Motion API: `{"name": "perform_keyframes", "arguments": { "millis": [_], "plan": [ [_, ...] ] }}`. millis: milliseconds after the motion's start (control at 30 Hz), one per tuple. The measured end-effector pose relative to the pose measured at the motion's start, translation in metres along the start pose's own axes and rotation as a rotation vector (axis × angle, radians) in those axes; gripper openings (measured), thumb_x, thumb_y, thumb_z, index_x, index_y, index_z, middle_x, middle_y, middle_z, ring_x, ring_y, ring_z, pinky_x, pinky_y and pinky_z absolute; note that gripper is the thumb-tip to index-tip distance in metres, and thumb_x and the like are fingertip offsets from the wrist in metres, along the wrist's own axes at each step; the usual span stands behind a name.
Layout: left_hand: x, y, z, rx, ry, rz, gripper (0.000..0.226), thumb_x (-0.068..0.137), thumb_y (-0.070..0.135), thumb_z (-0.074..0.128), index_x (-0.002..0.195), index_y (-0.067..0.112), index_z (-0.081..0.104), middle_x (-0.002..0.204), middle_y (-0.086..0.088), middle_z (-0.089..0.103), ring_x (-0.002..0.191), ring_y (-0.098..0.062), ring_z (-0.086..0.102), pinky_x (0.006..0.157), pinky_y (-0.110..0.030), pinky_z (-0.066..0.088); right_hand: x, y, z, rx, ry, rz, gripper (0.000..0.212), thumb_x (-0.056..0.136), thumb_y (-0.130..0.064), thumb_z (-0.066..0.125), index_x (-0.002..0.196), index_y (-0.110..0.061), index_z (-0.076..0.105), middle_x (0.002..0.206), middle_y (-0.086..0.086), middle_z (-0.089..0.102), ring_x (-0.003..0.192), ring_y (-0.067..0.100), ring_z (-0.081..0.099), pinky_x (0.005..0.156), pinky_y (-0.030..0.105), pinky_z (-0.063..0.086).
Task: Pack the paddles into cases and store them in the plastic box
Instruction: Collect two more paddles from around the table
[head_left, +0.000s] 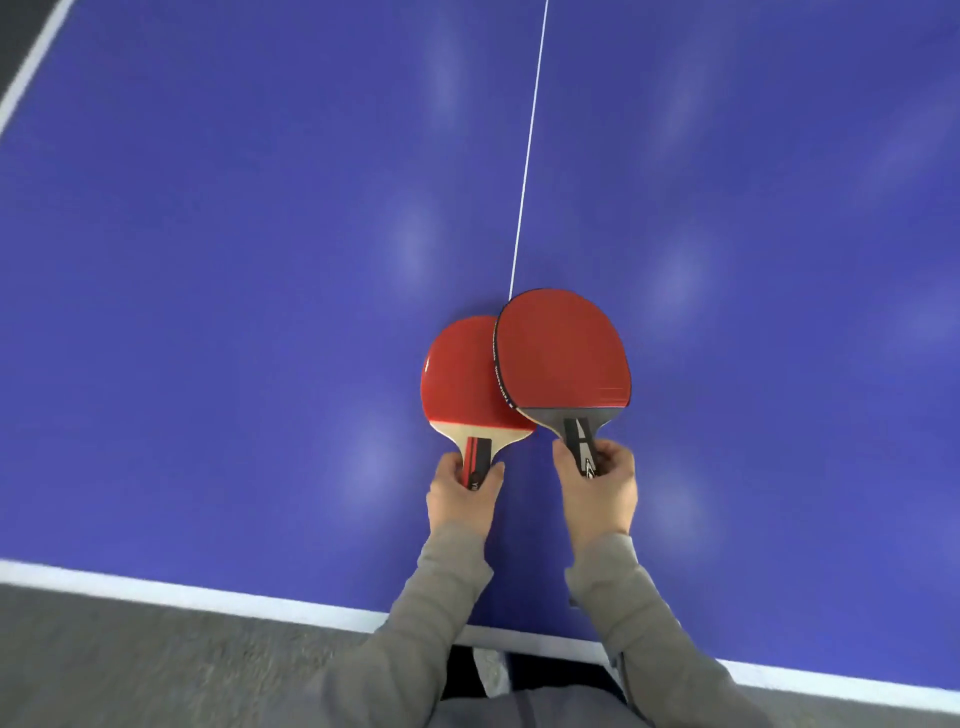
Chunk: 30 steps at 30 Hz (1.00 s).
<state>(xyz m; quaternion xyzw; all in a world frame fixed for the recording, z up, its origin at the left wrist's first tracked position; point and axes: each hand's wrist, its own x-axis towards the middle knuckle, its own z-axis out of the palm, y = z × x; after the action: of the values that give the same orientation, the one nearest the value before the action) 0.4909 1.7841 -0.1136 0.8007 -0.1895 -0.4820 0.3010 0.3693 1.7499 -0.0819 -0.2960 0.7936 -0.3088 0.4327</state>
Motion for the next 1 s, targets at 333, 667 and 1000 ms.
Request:
{"name": "perform_keyframes", "arguments": {
  "millis": [333,667,1000],
  "plan": [
    [0.003,-0.018,-0.019,-0.305,-0.447,0.041,0.044,0.085,-0.015,0.054,0.118,0.015,0.057,0.097,-0.003,0.066,0.089,-0.016,0.064,0.069,-0.018,0.054,-0.022,0.009,0.024,0.035,-0.09,0.035,0.037,0.076,-0.034,0.074,0.099,-0.023,0.047,0.081,-0.016,0.056,0.073,-0.001,0.056,0.06,0.014,0.039],
    [0.015,-0.02,-0.027,-0.255,-0.54,0.058,0.058,0.069,0.004,0.073,0.125,0.009,0.055,0.104,-0.005,0.068,0.095,-0.017,0.066,0.084,-0.03,0.053,-0.038,0.01,0.057,0.031,-0.081,-0.019,0.04,0.076,-0.037,0.073,0.099,-0.023,0.044,0.095,-0.006,0.057,0.082,0.006,0.056,0.074,0.021,0.041],
    [0.022,-0.026,-0.033,-0.231,-0.655,0.115,0.056,0.064,0.02,0.072,0.118,0.014,0.058,0.106,-0.011,0.064,0.102,-0.027,0.058,0.1,-0.046,0.045,-0.046,0.023,0.056,-0.075,-0.145,-0.129,0.034,0.077,-0.032,0.075,0.098,-0.027,0.048,0.099,-0.008,0.055,0.081,-0.006,0.052,0.068,0.002,0.039]
  ]
}}
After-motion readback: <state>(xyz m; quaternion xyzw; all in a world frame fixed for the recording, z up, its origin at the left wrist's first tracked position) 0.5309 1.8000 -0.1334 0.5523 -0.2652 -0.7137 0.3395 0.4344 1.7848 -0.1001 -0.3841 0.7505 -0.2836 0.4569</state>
